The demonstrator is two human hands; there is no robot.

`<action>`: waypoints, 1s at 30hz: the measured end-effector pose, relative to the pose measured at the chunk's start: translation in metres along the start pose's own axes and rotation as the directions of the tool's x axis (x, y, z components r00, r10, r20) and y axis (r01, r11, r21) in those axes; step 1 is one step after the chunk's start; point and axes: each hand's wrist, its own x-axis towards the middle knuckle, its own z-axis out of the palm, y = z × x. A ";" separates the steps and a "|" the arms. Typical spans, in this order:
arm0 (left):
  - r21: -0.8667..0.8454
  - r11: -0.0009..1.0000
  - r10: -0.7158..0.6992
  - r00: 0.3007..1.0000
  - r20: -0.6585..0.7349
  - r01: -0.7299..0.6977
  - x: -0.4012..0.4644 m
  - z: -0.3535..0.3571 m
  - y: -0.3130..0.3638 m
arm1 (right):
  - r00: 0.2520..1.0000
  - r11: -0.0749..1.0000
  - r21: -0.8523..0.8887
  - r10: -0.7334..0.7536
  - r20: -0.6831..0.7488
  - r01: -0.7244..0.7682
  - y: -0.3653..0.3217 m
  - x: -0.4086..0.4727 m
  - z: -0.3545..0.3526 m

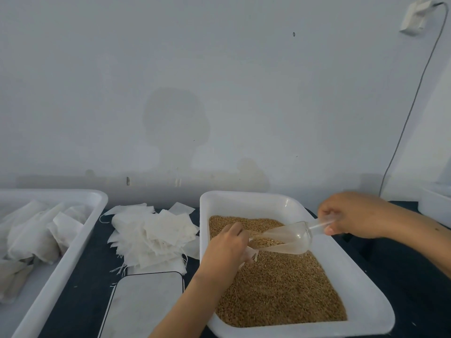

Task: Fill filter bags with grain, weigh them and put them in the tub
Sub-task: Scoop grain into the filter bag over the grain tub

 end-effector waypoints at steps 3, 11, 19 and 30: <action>0.002 1.000 -0.001 1.000 -0.003 0.001 0.000 0.000 0.000 | 1.000 1.000 0.021 -0.008 0.001 0.008 0.001 0.000 0.001; -0.011 1.000 0.001 0.999 -0.032 -0.002 -0.001 0.002 -0.001 | 0.999 0.999 0.042 -0.027 -0.020 0.028 0.004 0.002 0.007; -0.076 0.997 -0.024 0.997 -0.068 0.019 -0.001 0.005 -0.003 | 1.000 0.994 0.113 -0.007 -0.017 0.009 0.008 -0.005 0.017; -0.647 0.692 -0.442 0.897 -0.028 0.320 -0.001 -0.011 -0.010 | 0.975 0.863 0.470 0.101 0.198 -0.185 0.011 -0.008 0.083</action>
